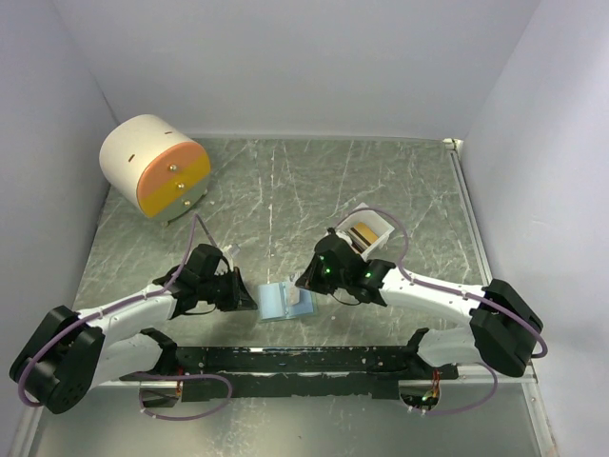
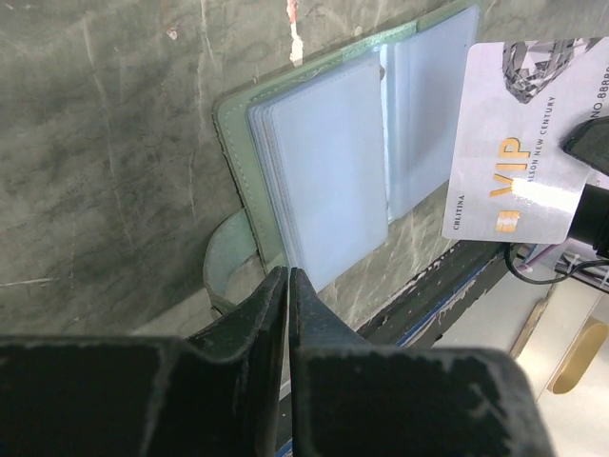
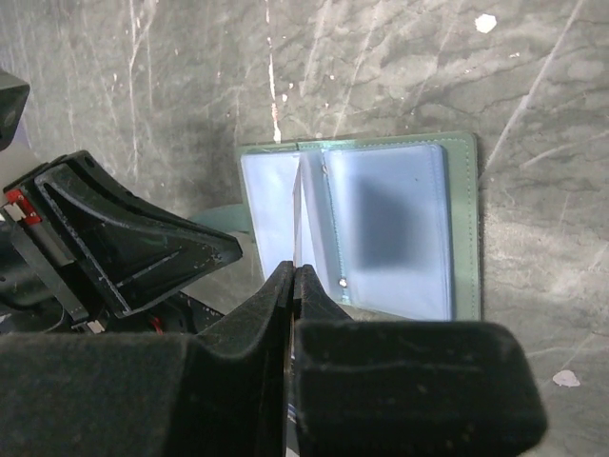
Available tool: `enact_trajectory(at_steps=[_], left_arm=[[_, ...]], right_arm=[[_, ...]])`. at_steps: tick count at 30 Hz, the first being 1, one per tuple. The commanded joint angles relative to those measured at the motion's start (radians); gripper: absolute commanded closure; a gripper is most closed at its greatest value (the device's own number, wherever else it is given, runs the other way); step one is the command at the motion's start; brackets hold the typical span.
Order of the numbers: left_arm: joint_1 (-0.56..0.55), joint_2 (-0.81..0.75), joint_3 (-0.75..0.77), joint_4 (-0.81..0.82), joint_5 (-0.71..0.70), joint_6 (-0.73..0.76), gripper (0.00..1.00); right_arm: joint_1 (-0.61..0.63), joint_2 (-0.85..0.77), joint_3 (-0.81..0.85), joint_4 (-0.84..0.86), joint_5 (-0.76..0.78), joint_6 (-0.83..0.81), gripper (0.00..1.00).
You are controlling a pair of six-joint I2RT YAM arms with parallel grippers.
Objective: Put the credit cards into the card holder
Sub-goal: Insert the credit card into the card holder.
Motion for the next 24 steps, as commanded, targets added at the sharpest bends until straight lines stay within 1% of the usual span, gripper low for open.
enact_trajectory(at_steps=[1, 8, 14, 18, 24], left_arm=[[0.003, 0.006, -0.004, 0.009, -0.028, 0.019, 0.84], [0.002, 0.015, -0.001, -0.001, -0.042, 0.018, 0.84], [0.002, 0.023, -0.001, -0.007, -0.053, 0.015, 0.84], [0.002, 0.025, -0.001, -0.011, -0.051, 0.012, 0.84], [0.002, 0.015, -0.006, -0.008, -0.045, 0.010, 0.84]], right_arm=[[0.010, 0.000, 0.028, -0.042, 0.049, 0.088, 1.00], [0.009, 0.009, 0.020, -0.036, 0.061, 0.090, 1.00], [0.009, 0.040, -0.041, 0.167, -0.033, -0.094, 1.00], [0.010, 0.039, -0.115, 0.331, -0.071, -0.144, 1.00], [0.010, 0.026, -0.158, 0.362, -0.029, -0.198, 1.00]])
